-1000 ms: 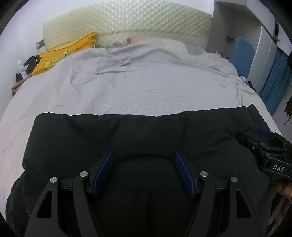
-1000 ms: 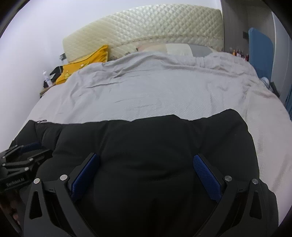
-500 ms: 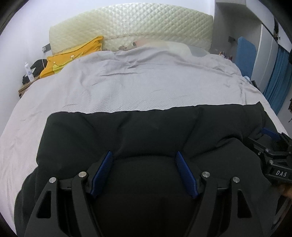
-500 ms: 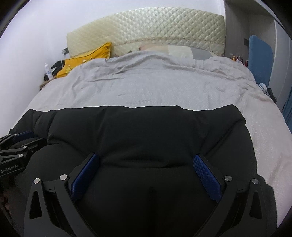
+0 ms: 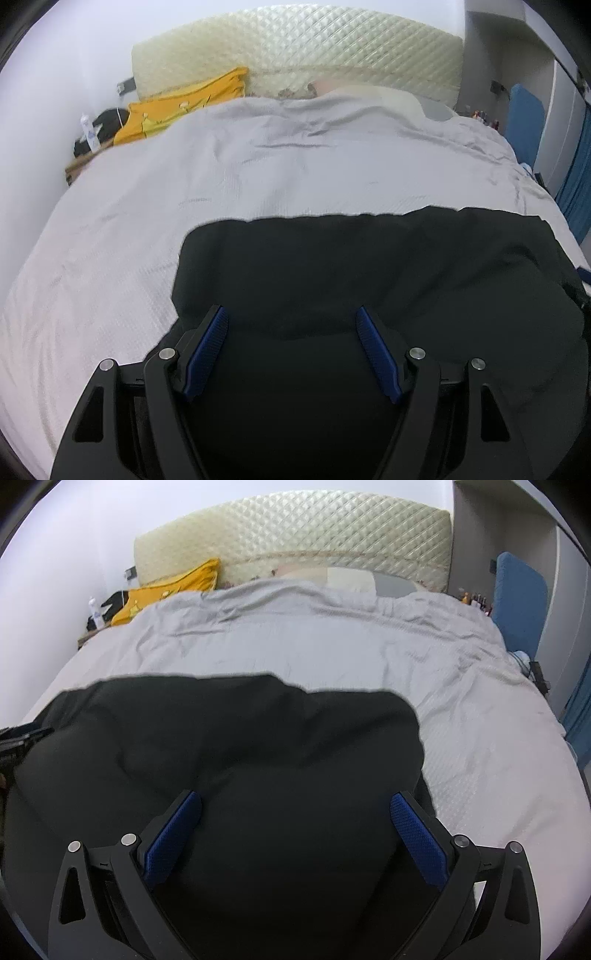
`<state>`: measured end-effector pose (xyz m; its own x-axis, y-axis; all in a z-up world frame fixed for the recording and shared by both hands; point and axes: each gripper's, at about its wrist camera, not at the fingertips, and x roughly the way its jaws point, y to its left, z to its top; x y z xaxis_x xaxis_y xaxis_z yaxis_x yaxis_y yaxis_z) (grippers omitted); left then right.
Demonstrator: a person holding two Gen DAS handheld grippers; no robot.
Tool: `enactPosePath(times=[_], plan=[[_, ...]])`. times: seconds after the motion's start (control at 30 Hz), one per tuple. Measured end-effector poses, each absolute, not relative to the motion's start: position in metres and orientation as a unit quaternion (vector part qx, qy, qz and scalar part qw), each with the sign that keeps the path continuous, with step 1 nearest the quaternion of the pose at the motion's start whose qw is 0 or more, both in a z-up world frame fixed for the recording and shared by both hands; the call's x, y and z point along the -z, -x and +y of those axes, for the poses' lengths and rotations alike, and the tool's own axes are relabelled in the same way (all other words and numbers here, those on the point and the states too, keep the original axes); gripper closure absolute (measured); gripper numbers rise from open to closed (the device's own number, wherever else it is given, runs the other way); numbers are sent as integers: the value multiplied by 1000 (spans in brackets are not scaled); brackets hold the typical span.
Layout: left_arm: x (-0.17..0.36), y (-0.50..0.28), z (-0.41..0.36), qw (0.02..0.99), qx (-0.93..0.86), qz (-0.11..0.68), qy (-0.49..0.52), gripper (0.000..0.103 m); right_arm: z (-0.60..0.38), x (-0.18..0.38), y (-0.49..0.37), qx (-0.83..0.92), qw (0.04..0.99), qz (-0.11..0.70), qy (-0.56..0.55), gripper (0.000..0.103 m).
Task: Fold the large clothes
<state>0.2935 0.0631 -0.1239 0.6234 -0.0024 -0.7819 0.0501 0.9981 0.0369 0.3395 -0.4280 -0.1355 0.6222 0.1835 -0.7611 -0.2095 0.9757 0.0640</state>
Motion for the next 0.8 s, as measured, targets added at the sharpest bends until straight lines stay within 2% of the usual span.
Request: enactPosePath(times=[0.1,0.3,0.47,0.57,0.8], plan=[[133,-296,62,899,5,438,-24,24,-421,146,-344,-119,896,428,21,0],[139,-300,62,895,8,445,-17,23,-426,158,-346,-123,895,428,-3,0],[125,-298,64,891,5,454,-10,23,-425,143,-340,-106,898,428,11,0],[102,-290,60,896,10,444,-8,23,-424,119,-331,-117,903,413,7,0],[-3,-258,46,918,13,396,0,23,-431,22,-314,-111,924,366,-21,0]])
